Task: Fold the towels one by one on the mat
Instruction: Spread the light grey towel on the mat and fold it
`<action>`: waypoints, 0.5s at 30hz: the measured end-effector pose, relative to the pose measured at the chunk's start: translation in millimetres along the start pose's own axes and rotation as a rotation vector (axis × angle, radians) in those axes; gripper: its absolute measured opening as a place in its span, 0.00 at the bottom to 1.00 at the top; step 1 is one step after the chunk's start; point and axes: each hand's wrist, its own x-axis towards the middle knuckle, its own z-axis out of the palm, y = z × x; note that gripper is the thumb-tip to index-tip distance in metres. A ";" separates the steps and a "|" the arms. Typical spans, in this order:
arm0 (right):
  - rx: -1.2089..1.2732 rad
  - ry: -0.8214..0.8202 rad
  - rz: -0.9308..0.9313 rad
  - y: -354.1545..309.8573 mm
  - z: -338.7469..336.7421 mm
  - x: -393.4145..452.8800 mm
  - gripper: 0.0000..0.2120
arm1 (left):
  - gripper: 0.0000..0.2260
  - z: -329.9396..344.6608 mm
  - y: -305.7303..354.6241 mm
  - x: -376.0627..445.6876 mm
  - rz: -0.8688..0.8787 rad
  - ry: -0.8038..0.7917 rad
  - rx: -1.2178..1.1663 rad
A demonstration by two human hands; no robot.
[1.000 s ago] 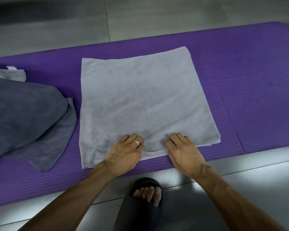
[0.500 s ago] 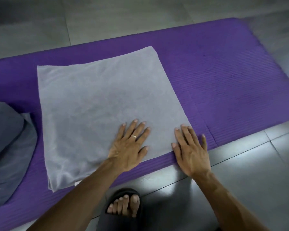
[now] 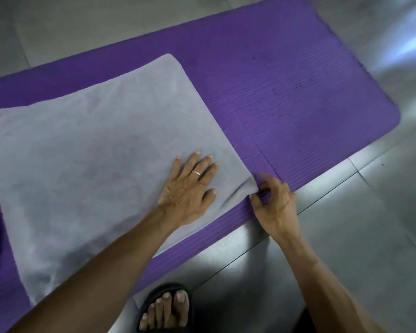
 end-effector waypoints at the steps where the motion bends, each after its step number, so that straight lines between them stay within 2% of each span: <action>1: -0.007 -0.007 -0.009 0.9 0.0 1.2 0.13 | 0.28 0.9 5.4 6.2 0.032 -0.029 0.004; 4: 0.056 0.001 0.015 5.9 2.6 5.6 0.01 | 0.29 5.9 14.0 13.9 0.072 -0.080 0.023; 8: 0.051 0.018 0.086 10.4 -1.5 0.1 0.04 | 0.31 8.5 12.1 11.7 0.099 -0.070 0.072; 11: 0.007 -0.001 0.108 11.9 -4.6 -5.7 0.05 | 0.36 7.0 11.9 11.9 0.117 -0.089 0.088; 13: 0.041 0.008 0.143 11.9 -6.9 -8.2 0.12 | 0.39 7.7 11.6 12.3 0.126 -0.100 0.093; 15: -0.004 0.105 0.067 -1.1 -5.4 -10.7 0.19 | 0.39 9.2 11.8 12.5 0.121 -0.088 0.096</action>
